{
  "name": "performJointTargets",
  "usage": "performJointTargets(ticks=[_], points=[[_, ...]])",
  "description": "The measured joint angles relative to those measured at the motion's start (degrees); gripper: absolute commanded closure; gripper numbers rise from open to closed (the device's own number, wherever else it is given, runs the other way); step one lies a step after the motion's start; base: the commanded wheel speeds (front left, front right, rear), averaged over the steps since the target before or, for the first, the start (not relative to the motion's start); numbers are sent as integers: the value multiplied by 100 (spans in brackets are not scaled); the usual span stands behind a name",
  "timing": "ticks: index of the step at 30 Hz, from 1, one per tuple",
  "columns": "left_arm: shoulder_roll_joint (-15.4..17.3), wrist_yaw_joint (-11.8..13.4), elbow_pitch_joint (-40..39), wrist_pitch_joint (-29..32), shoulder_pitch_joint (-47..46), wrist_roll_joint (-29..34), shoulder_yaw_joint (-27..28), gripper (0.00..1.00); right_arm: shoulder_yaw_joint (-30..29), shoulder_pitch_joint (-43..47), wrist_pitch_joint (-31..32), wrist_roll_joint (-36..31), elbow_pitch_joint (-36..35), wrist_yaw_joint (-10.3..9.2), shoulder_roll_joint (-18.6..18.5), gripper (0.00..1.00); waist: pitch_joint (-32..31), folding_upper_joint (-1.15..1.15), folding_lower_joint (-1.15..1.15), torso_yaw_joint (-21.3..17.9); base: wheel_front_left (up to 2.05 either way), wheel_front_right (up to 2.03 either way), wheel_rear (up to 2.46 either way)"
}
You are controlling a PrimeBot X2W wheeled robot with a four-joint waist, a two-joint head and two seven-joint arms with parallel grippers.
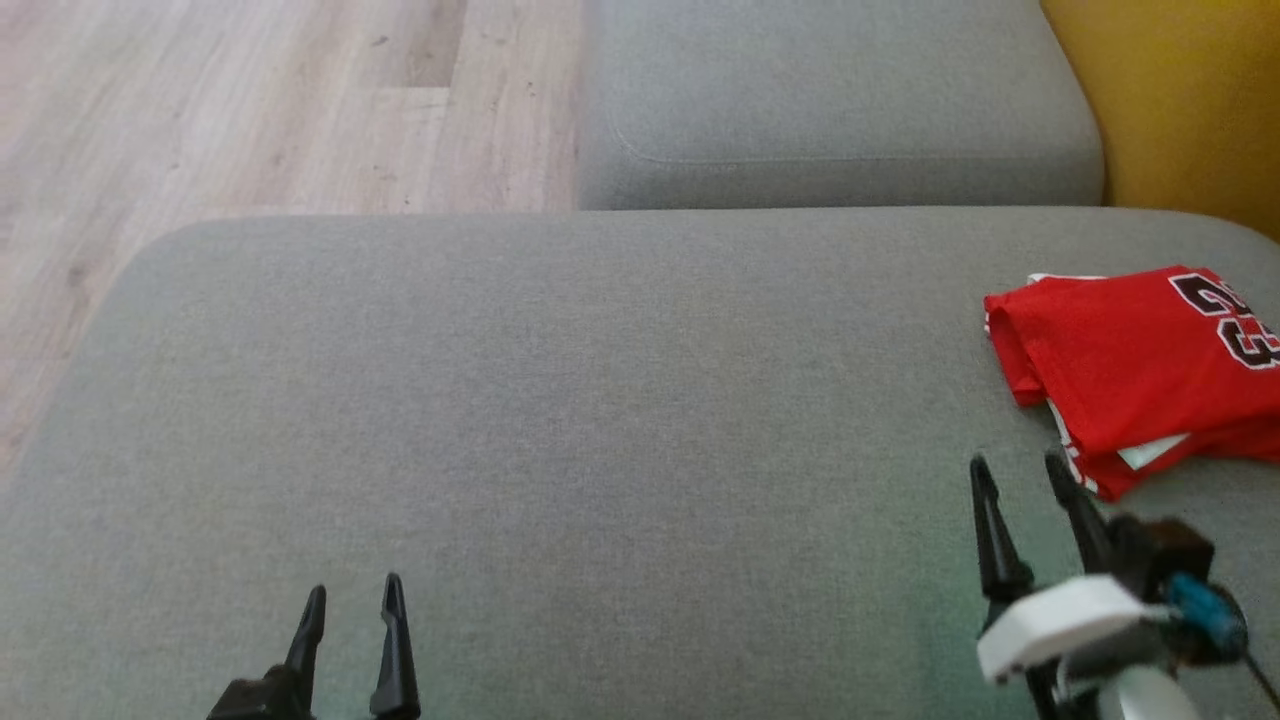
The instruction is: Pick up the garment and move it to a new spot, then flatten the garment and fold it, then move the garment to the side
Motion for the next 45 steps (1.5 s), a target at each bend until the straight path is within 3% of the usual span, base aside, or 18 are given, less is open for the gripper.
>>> performJointTargets(ticks=[11, 32, 33, 37, 45], points=[[-26, -8, 100, 0, 2, -5, -36, 0, 26, 770, -232, 258, -232, 0, 3, 0, -105, 0, 0, 156, 0, 0, 0], [-20, -107, 89, 1, -7, -7, -90, 0, 191, 772, -299, 266, -231, 0, 3, 0, -126, 0, 1, 140, 0, 0, 0], [-21, -131, 77, 1, -7, -33, -93, 100, 199, 769, -299, 266, -226, 0, 3, 100, -125, 0, 1, 130, 0, 0, 0], [-84, -156, 422, 18, 177, -59, -130, 100, 207, 927, -270, 271, 199, 0, 10, 100, -119, 0, 1, 121, 0, 0, 0], [-156, -260, 457, 149, 235, -445, -47, 100, 182, 971, -179, 789, 227, 0, 10, 100, -81, 0, 1, 86, 0, 0, 0]])
